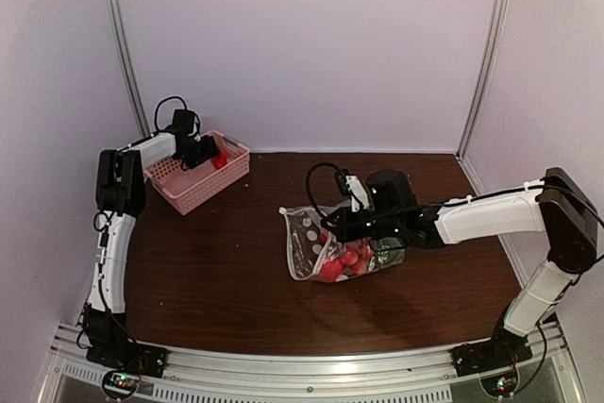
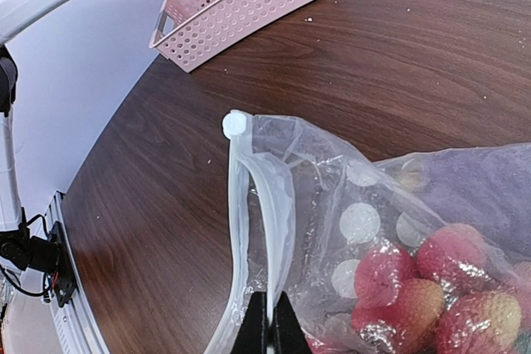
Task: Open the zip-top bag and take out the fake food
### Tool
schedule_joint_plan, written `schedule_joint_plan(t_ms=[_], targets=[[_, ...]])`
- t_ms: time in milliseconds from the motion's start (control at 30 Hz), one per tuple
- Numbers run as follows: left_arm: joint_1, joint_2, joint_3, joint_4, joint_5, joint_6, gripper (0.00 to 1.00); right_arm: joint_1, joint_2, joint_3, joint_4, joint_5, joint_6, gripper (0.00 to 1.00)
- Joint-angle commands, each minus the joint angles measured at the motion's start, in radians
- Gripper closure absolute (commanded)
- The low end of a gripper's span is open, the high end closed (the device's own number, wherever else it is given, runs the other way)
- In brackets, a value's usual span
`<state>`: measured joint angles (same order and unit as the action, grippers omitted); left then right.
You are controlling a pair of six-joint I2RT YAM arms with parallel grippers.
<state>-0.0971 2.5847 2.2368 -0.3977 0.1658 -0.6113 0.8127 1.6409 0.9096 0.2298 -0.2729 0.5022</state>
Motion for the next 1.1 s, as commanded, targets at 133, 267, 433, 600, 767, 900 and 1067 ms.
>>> schedule_joint_plan(t_ms=[133,267,433,600,767,900,1067], targets=[[0.003,-0.179,-0.012,-0.051,-0.006,0.051,0.3,-0.004,-0.013,-0.03,0.036,0.005,-0.005,1.0],[0.003,-0.273,-0.083,-0.033,0.036,0.086,0.3,-0.004,-0.013,-0.034,0.05,0.002,-0.004,1.0],[0.001,-0.461,-0.335,0.11,0.146,0.12,0.3,-0.003,-0.006,-0.033,0.077,-0.01,0.008,1.0],[-0.021,-0.671,-0.618,0.238,0.211,0.141,0.28,-0.002,-0.008,-0.031,0.085,-0.014,0.014,1.0],[-0.104,-0.844,-0.867,0.344,0.237,0.167,0.28,-0.001,-0.006,-0.022,0.078,-0.015,0.007,1.0],[-0.2,-0.95,-1.028,0.385,0.219,0.189,0.28,-0.002,-0.009,-0.019,0.07,-0.017,0.004,1.0],[-0.298,-1.063,-1.244,0.524,0.252,0.152,0.29,-0.001,-0.014,-0.016,0.066,-0.018,0.001,1.0]])
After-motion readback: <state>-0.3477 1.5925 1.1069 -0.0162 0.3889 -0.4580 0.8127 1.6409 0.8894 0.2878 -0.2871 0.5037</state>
